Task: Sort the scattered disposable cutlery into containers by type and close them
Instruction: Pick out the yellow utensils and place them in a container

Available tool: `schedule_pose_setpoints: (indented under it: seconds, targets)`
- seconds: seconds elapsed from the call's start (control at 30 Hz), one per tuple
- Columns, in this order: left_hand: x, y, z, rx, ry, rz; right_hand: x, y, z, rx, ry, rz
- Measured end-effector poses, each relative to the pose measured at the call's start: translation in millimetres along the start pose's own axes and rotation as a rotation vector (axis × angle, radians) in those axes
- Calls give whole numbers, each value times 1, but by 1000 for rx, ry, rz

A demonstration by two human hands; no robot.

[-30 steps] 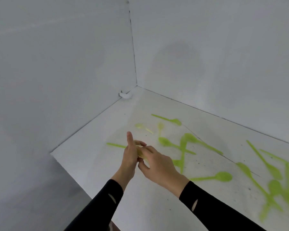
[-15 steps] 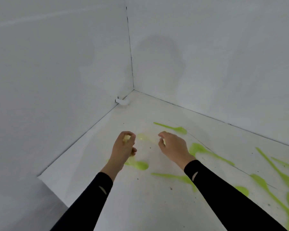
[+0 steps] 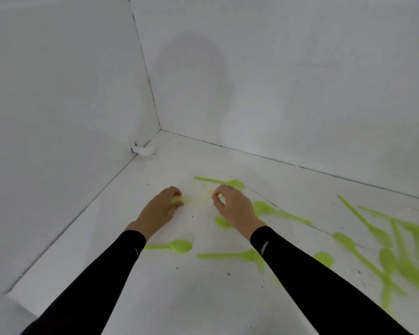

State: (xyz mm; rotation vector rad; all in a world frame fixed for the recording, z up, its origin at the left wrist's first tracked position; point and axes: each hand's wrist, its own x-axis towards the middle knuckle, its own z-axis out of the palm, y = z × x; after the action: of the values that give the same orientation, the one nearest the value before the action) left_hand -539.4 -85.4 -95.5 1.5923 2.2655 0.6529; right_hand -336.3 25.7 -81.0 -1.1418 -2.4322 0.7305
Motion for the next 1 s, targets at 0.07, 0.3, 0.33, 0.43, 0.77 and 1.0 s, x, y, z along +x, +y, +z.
schedule_pose_setpoints:
  seconds: [0.07,0.3,0.33,0.43,0.77,1.0]
  targets:
    - [3,21,2,-58,25,40,-12,1,-11,57,57,-100]
    - [-6,141,18,-389,-14,144,-60,31,-66,127,136,-108]
    - [-11,159,22,-506,-34,99,-71,33,-77,260,163,-29]
    - [-34,222,42,-813,-62,21,-113,42,-116,729,127,294]
    - [-131,421,141,-1131,-290,-53,-293,134,-218,363,551,235]
    - [-221,548,204,-1216,-472,-49,-425,197,-271,203,540,275]
